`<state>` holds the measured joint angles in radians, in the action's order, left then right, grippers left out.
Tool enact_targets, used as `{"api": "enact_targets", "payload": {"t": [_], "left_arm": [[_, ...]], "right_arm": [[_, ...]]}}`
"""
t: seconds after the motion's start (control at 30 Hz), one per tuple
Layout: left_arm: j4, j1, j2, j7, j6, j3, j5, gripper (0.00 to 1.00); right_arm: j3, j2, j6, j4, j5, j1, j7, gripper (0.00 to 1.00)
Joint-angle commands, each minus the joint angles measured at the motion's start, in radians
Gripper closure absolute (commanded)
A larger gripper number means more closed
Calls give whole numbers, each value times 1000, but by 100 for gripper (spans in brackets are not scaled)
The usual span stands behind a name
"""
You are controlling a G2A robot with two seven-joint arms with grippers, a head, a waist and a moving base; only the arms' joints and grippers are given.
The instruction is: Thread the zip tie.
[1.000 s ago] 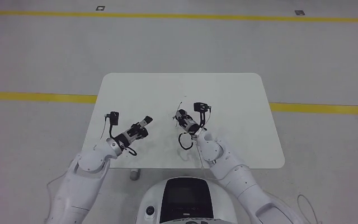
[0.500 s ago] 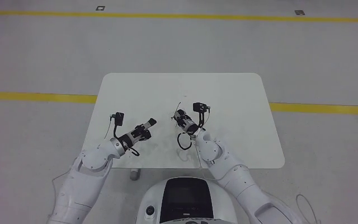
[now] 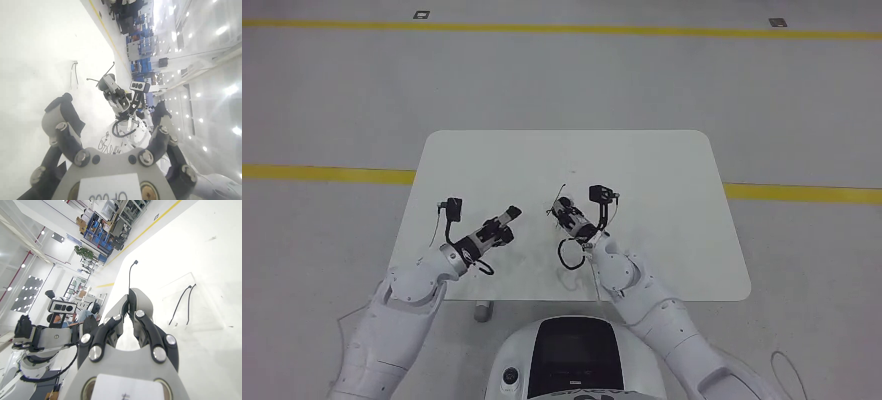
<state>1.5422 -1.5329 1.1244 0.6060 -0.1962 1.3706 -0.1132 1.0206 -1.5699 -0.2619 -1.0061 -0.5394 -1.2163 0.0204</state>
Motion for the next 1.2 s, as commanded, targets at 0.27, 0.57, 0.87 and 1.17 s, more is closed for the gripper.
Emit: {"api": "enact_targets", "payload": {"t": [0.27,0.57,0.87,1.17], "left_arm": [[-30,31,1,0,16,-44,8,0],[-31,34,3,-6,19,-60,6,0],[-47,48,2,7,8,-85,-5,0],[-47,48,2,7,8,-85,-5,0]], "right_arm": [[6,1,44,-45,12,-29,-19,100],[8,3,64,-67,-4,-41,-40,100],[-11,15,-17,-73,-96,-46,-10,100],[-11,15,-13,-77,-95,-50,-11,100]]}}
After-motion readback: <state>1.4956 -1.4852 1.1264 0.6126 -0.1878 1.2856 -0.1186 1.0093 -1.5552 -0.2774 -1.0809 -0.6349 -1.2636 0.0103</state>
